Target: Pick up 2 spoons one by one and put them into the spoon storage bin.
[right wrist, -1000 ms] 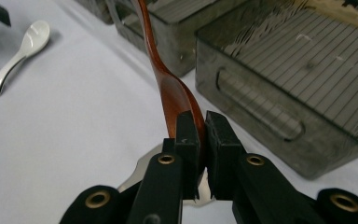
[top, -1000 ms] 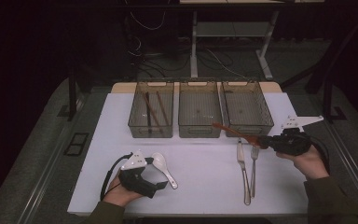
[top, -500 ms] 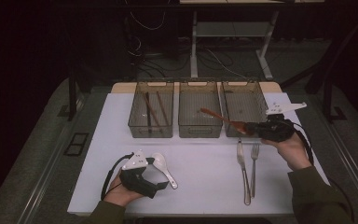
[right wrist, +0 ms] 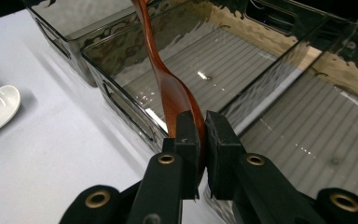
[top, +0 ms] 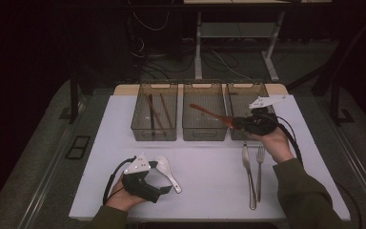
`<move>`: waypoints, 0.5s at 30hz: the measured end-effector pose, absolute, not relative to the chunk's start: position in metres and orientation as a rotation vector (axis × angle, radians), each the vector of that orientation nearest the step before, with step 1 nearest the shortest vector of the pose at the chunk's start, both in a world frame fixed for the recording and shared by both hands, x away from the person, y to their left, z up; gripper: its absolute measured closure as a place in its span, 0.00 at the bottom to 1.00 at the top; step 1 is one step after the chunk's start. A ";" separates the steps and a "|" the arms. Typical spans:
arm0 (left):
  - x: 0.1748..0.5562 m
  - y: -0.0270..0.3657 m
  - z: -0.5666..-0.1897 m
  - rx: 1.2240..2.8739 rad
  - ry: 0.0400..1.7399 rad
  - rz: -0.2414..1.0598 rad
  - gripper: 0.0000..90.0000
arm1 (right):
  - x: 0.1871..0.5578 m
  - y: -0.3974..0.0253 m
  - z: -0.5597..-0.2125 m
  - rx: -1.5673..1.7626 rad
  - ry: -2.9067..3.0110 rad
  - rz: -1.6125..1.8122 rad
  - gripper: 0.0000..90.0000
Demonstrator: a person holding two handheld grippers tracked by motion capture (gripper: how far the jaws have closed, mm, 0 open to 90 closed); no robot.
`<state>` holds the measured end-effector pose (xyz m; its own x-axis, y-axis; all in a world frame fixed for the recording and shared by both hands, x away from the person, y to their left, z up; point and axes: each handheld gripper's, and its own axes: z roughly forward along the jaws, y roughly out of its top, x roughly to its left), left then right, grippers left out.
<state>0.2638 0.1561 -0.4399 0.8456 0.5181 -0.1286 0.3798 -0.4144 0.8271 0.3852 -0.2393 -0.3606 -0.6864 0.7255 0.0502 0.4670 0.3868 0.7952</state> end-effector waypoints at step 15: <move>0.264 0.156 -0.440 2.053 0.662 0.181 0.00 | 0.409 -0.210 -0.375 1.093 2.289 1.162 0.93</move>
